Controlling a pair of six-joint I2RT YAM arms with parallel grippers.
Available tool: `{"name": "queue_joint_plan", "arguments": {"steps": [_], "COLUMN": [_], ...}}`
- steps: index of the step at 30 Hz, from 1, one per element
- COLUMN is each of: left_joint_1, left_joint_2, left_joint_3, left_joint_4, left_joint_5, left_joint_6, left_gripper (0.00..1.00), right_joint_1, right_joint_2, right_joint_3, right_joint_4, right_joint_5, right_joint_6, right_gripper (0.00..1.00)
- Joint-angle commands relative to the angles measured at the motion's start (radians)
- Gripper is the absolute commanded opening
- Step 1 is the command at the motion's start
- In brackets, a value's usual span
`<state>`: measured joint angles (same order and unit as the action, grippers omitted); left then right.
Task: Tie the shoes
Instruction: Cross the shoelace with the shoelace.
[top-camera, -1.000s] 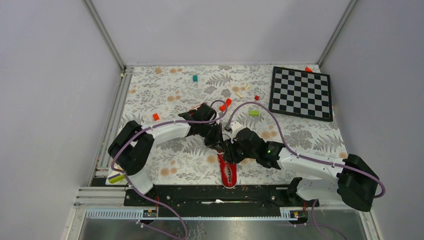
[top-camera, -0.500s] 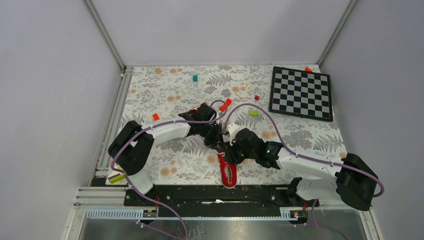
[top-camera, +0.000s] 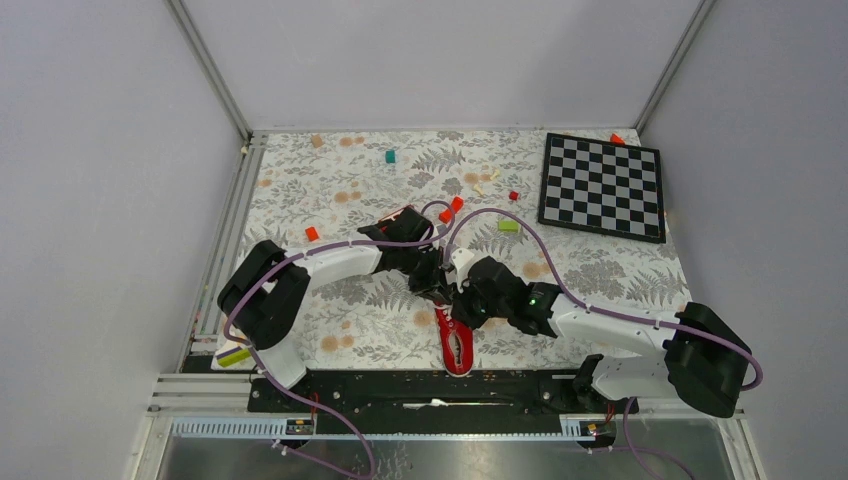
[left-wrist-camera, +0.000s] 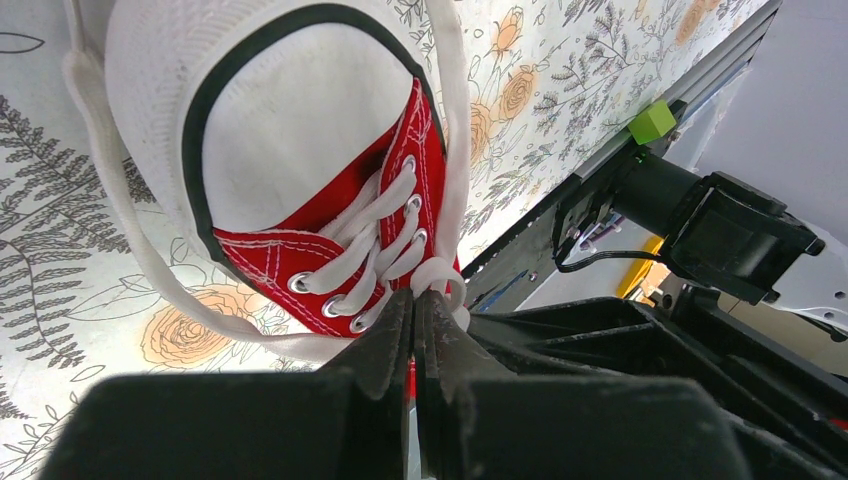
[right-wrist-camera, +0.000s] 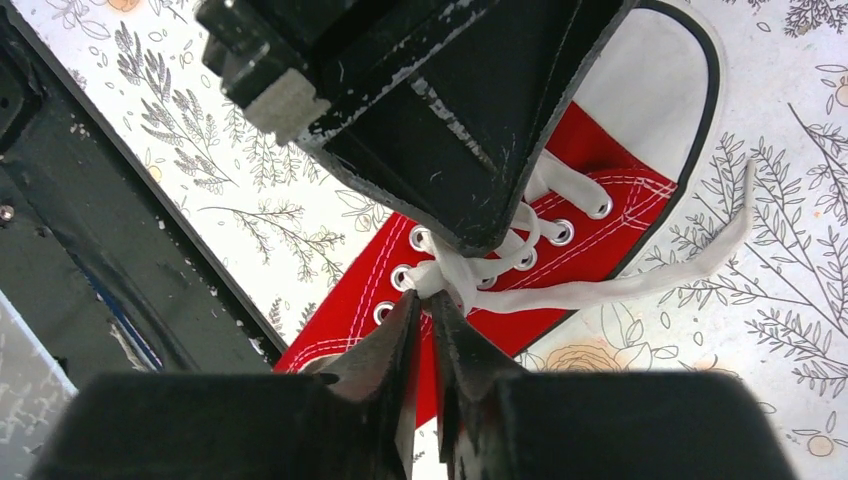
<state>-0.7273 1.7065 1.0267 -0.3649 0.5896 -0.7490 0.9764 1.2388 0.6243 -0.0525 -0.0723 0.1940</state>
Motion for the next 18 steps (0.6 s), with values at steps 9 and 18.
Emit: {"name": "queue_joint_plan", "arguments": {"steps": [9,18], "left_joint_1": [0.002,0.002], "left_joint_2": [-0.001,-0.001], "left_joint_3": [0.032,0.03], "left_joint_4": [0.027,0.027], "left_joint_5": [-0.002,-0.005], "left_joint_6": [0.01,0.011], "left_gripper": [0.0,0.0], "right_joint_1": [-0.002,-0.002], "right_joint_2": [-0.03,-0.064], "right_joint_3": [0.026,0.041], "right_joint_4": [0.036,-0.026], "right_joint_5": [-0.022,-0.07], "right_joint_6": [-0.004,-0.001], "right_gripper": [0.0,0.0]}}
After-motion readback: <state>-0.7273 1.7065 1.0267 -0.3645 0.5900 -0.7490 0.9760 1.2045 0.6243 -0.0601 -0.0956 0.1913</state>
